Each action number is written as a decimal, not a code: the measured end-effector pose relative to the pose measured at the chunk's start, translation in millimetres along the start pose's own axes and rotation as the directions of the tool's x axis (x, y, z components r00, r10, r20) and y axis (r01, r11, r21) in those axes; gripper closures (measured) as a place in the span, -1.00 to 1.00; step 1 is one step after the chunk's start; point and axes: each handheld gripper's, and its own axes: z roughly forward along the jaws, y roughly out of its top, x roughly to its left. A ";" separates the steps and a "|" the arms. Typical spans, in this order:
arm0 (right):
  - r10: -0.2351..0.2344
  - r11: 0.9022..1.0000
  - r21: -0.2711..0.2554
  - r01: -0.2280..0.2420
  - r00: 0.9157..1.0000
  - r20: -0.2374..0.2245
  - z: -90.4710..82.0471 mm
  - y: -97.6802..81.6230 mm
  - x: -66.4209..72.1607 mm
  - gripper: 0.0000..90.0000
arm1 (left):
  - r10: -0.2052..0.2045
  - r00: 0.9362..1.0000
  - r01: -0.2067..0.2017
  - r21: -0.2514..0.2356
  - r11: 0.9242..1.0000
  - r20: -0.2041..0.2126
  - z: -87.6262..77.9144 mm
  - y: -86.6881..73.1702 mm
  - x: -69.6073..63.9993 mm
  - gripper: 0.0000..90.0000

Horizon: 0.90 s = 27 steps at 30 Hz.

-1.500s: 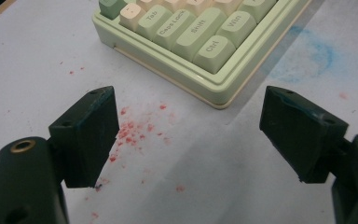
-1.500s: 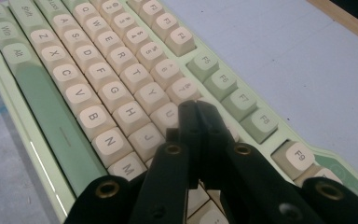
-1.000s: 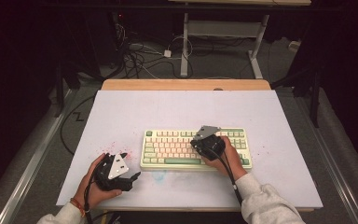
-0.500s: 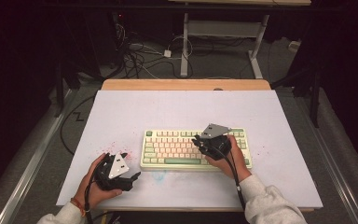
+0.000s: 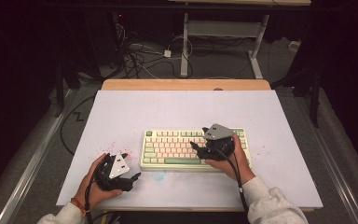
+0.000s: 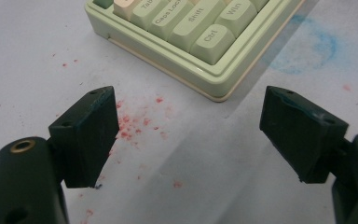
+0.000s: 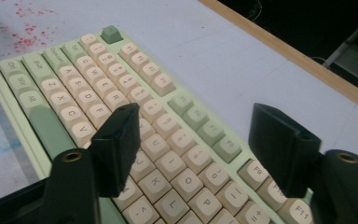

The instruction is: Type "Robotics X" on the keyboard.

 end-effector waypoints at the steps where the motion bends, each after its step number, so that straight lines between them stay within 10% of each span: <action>1: 0.006 1.000 -0.006 -0.006 1.000 0.007 -0.8 -0.1 0.0 -0.37 | -0.002 1.000 0.002 0.001 1.000 -0.002 -0.1 0.1 0.2 -0.59; 27: -0.008 0.997 -0.074 0.014 0.997 0.081 -48.3 -15.2 -4.4 -0.48 | -0.032 0.999 0.032 -0.025 0.999 -0.019 -3.8 0.2 3.3 -0.58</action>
